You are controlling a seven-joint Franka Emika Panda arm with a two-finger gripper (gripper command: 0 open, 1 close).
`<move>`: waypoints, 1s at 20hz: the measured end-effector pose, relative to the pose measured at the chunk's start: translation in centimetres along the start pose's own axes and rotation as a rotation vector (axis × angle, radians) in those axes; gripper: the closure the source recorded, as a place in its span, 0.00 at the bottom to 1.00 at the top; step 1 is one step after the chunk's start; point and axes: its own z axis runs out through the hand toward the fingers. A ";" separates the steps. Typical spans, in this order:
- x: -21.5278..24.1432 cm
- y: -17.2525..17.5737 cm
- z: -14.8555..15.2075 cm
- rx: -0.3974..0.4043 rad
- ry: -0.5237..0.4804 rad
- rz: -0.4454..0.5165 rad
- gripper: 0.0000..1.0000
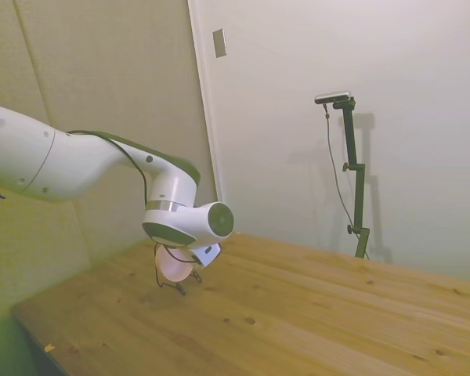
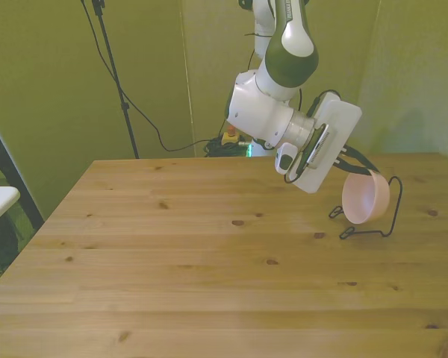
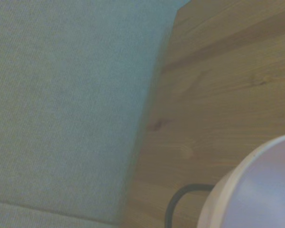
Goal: Load the bowl
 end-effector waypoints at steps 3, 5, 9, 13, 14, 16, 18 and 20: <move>0.1 0.2 0.1 0.000 0.000 0.003 1.00; 0.1 0.3 0.1 0.000 0.002 0.005 1.00; 0.2 0.5 0.4 0.001 0.002 0.011 0.00; 0.3 0.7 0.6 0.005 0.000 0.019 0.00; 0.3 0.7 0.7 0.007 -0.001 0.020 0.00; 0.4 0.7 0.7 0.008 -0.001 0.021 0.00; 0.3 0.7 0.7 0.009 -0.001 0.020 0.00; 0.3 0.7 0.8 0.009 -0.001 0.016 0.00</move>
